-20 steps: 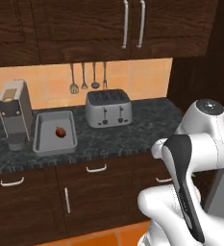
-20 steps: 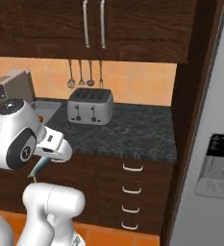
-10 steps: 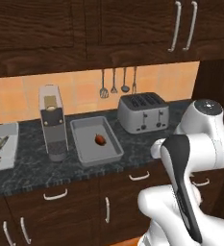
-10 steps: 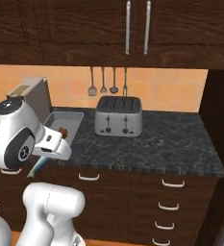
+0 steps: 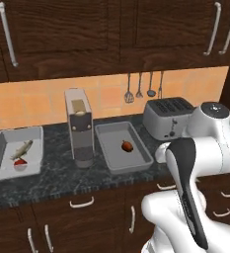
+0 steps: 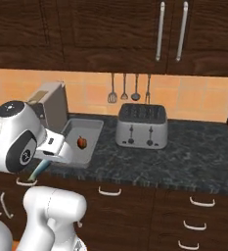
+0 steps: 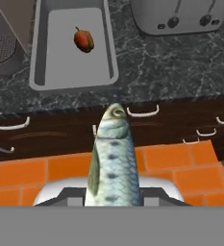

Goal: Place one bell pepper and one fish in each tupperware on the nearby counter, to pack two identical lunches.

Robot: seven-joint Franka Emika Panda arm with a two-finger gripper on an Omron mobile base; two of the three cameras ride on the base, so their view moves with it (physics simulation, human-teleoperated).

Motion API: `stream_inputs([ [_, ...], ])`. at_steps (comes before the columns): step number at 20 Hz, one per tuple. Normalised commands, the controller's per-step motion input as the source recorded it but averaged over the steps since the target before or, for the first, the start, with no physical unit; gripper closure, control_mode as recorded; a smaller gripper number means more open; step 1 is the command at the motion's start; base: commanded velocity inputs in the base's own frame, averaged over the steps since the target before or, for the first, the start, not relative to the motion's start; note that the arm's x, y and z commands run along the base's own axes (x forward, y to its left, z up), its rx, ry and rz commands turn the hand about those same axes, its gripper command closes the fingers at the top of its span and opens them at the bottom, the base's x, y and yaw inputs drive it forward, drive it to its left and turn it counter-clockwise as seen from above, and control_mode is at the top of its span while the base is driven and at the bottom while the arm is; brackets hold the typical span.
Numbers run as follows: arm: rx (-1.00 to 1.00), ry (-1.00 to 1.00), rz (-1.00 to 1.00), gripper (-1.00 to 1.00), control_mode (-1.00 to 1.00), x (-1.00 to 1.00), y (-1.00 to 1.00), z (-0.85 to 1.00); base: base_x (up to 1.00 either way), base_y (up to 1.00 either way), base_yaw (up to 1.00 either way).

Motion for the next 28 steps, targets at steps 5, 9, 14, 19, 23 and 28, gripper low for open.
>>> stream_inputs([
  [5, 0.00, 0.00, 0.00, 1.00, 1.00, 0.00, 0.00, 0.00, 0.46, 0.58, 0.00],
  [9, 0.00, 0.00, 0.00, 1.00, 1.00, 0.00, 0.00, 0.00, 0.65, 0.18, 0.00],
  [14, 0.00, 0.00, 0.00, 1.00, -1.00, 0.10, 0.02, -0.02, 0.50, 0.12, 0.00],
  [19, 0.00, 0.00, 0.02, 1.00, -1.00, 0.47, 0.02, -0.31, 0.00, 0.00, 0.00],
  [23, 0.00, 0.00, 0.01, 1.00, -1.00, 0.57, 0.04, -0.42, 0.00, 0.00, 0.00],
  [28, -0.01, 0.00, 0.03, 1.00, -1.00, 0.57, 0.02, -0.64, 0.00, 0.00, 0.00],
])
